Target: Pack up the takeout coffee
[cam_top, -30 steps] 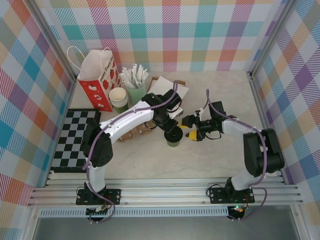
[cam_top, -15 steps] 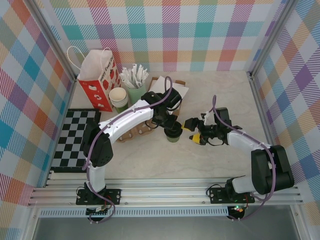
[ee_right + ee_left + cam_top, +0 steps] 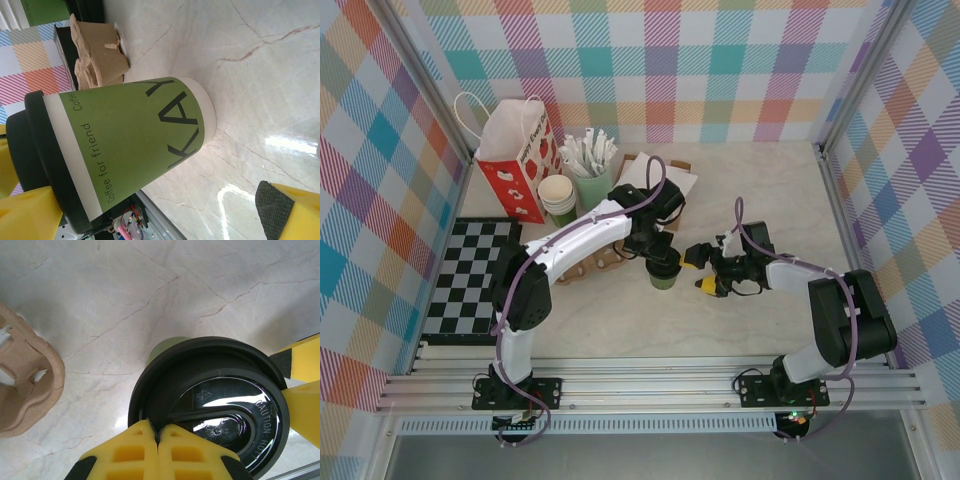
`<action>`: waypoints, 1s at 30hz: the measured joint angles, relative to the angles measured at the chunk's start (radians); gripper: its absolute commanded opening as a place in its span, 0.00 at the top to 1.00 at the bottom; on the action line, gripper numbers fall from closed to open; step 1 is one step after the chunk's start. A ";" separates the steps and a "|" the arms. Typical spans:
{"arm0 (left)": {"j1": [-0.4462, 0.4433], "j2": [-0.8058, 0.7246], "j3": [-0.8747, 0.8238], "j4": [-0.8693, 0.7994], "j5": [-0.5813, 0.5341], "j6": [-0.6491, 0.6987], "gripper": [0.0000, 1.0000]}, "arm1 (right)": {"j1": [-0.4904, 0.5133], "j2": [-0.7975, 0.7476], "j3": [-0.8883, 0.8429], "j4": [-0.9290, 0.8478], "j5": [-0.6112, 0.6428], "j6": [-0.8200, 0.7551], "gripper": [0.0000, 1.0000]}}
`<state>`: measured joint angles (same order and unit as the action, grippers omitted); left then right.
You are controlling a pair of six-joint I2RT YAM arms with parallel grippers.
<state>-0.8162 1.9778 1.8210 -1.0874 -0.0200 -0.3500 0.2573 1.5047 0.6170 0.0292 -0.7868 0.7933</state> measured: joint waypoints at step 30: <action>0.110 -0.294 -0.229 0.106 -0.110 -0.230 0.00 | 0.079 -0.174 0.164 -0.346 0.190 -0.209 0.00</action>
<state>-0.7059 1.6836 1.5921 -0.9810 -0.1303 -0.5800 0.3367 1.3312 0.7811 -0.3164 -0.5964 0.5846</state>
